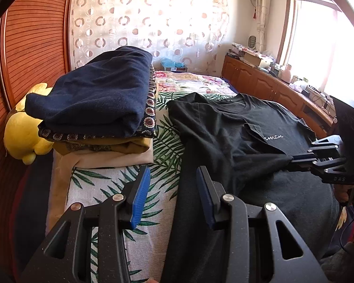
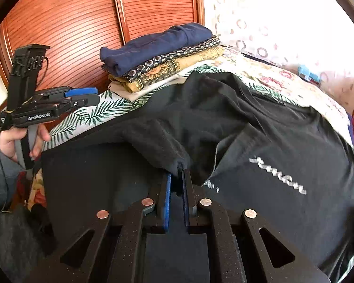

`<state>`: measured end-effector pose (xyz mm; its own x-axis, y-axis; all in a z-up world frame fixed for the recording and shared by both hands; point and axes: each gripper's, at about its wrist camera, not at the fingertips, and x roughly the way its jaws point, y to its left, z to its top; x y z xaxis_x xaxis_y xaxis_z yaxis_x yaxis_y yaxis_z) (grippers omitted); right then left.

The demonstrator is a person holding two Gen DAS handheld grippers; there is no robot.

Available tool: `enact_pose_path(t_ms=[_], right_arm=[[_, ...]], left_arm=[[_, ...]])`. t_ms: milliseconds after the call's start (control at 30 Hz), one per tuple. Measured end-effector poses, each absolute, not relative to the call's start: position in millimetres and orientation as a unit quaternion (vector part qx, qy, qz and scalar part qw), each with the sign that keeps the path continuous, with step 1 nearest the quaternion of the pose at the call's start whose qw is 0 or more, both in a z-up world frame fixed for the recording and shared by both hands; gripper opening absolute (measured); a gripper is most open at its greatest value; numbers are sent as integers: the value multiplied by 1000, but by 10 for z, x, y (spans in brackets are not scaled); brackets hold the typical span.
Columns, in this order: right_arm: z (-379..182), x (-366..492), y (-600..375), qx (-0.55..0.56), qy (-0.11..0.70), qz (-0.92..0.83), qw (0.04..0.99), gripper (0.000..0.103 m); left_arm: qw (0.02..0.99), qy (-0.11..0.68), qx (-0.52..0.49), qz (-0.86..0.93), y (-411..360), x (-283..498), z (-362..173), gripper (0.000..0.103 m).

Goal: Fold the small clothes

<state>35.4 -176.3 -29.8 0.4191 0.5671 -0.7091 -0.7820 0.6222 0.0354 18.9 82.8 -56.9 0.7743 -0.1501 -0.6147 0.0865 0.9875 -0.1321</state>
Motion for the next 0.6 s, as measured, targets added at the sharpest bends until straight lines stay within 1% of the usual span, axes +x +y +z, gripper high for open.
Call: enact_pose_path(t_ms=[100, 167, 300, 333, 367, 433, 600], right_arm=[[-267, 290, -1897, -149, 345, 399, 836, 9], [-239, 268, -1985, -144, 342, 392, 842, 21], [-172, 367, -2011, -134, 335, 369, 857, 22], [-157, 422, -1966, -135, 332, 360, 861, 27], [-142, 466, -1946, -135, 330, 353, 865, 34], [-134, 586, -1895, -134, 329, 339, 871, 41], [-314, 838, -1593, -141, 354, 309, 871, 42]], left_arm=[[940, 331, -44, -65, 794, 197, -562, 42], [940, 331, -41, -66, 772, 211, -556, 42], [941, 330, -41, -68, 728, 239, -547, 42], [941, 330, -42, -69, 718, 246, -550, 42], [940, 331, -42, -70, 705, 254, -557, 42], [939, 332, -41, -73, 672, 257, -568, 42], [936, 340, -35, -81, 595, 277, -607, 42]])
